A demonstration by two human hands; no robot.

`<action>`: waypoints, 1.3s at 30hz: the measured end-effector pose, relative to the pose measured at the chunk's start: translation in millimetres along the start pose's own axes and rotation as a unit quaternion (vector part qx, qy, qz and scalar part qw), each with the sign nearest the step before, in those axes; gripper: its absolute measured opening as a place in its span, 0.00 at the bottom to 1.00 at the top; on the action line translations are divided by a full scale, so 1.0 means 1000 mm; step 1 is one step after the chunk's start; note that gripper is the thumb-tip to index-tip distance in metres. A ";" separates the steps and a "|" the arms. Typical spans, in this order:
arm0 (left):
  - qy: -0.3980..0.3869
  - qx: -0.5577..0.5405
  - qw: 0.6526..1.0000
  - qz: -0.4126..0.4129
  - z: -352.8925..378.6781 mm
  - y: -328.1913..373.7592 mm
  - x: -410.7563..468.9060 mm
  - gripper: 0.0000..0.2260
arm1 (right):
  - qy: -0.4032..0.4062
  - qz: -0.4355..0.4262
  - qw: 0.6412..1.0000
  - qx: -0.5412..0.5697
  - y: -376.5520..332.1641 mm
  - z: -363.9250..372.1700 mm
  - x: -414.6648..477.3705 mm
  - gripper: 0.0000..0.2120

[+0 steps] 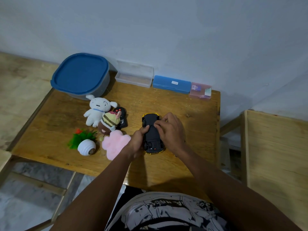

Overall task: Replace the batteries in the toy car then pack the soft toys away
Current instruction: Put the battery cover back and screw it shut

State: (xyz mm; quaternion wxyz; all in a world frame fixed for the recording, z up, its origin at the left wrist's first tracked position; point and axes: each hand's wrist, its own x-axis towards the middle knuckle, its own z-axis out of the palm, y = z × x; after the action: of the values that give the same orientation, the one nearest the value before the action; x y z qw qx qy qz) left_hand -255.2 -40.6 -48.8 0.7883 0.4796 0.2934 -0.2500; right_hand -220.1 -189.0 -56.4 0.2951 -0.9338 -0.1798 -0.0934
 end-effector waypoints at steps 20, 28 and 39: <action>0.001 -0.022 1.000 -0.002 -0.003 -0.003 0.002 0.20 | -0.006 0.023 0.999 0.022 -0.001 -0.004 0.003 0.06; -0.005 -0.021 1.000 -0.004 -0.006 -0.003 0.003 0.20 | -0.014 0.078 0.991 0.107 0.002 -0.004 0.000 0.10; -0.016 -0.016 1.000 0.000 -0.008 -0.005 0.005 0.20 | 0.000 0.158 0.969 0.190 -0.002 0.005 0.008 0.17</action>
State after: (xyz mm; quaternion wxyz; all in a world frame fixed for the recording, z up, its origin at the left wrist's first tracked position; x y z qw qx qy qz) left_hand -256.3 -36.2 -58.1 0.8005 0.4627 0.2849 -0.2527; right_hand -213.6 -182.0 -57.3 0.4782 -0.8771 -0.0442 -0.0100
